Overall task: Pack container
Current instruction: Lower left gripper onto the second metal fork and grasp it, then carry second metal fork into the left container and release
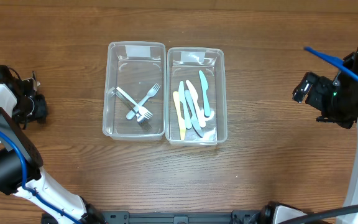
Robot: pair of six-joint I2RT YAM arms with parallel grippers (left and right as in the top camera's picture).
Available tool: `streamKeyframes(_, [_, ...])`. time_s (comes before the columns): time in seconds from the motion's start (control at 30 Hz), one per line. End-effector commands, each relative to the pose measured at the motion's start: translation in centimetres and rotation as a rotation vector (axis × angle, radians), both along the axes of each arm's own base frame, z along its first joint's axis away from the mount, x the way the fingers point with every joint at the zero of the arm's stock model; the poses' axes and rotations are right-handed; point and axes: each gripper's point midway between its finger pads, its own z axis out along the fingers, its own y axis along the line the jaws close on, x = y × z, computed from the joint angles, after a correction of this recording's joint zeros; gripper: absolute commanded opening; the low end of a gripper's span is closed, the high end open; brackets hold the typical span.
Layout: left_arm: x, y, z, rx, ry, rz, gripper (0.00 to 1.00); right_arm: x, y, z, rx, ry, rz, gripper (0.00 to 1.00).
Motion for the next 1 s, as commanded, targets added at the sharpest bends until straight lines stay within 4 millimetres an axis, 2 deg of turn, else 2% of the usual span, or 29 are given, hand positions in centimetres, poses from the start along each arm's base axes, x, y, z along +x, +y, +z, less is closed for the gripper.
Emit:
streamKeyframes(0.0, [-0.8, -0.5, -1.3, -0.053, 0.064, 0.077, 0.04, -0.1, 0.0, 0.4, -0.013, -0.014, -0.001, 1.0])
streamKeyframes(0.1, [0.9, -1.3, 1.8, -0.064, 0.022, 0.063, 0.04, -0.1, 0.0, 0.4, -0.013, -0.014, 0.0, 1.0])
streamKeyframes(0.2, [3.1, -2.6, 6.9, -0.025, -0.065, 0.008, 0.04, -0.1, 0.0, 0.4, -0.012, -0.014, -0.001, 1.0])
streamKeyframes(0.3, [5.1, -5.4, 13.0, 0.027, -0.184, -0.07, 0.04, -0.1, 0.0, 0.4, -0.011, -0.014, 0.0, 1.0])
streamKeyframes(0.37, [6.0, -8.5, 17.4, 0.054, -0.271, -0.144, 0.04, -0.1, 0.1, 0.4, -0.005, -0.016, 0.002, 1.0])
streamKeyframes(0.4, [6.3, -11.2, 20.0, 0.065, -0.322, -0.209, 0.04, -0.1, 0.1, 0.4, -0.005, -0.016, 0.003, 1.0])
streamKeyframes(0.5, [6.1, -16.5, 23.4, 0.09, -0.374, -0.34, 0.04, -0.1, 0.1, 0.4, -0.005, -0.016, 0.003, 1.0])
streamKeyframes(0.6, [5.4, -22.1, 24.2, 0.088, -0.376, -0.514, 0.04, -0.1, 0.1, 0.4, -0.003, -0.015, 0.003, 1.0])
streamKeyframes(0.63, [5.1, -24.3, 24.0, 0.077, -0.367, -0.577, 0.04, -0.1, 0.2, 0.4, 0.0, -0.016, 0.004, 1.0])
streamKeyframes(0.73, [4.4, -28.7, 22.7, 0.056, -0.333, -0.691, 0.04, -0.1, 0.3, 0.4, 0.002, -0.016, 0.005, 1.0])
streamKeyframes(0.83, [4.3, -31.5, 20.5, 0.049, -0.273, -0.763, 0.04, -0.2, 0.3, 0.4, 0.003, -0.014, 0.005, 1.0])
streamKeyframes(0.97, [4.6, -32.6, 16.4, 0.03, -0.168, -0.789, 0.04, -0.2, 0.3, 0.4, 0.003, -0.014, 0.005, 1.0])
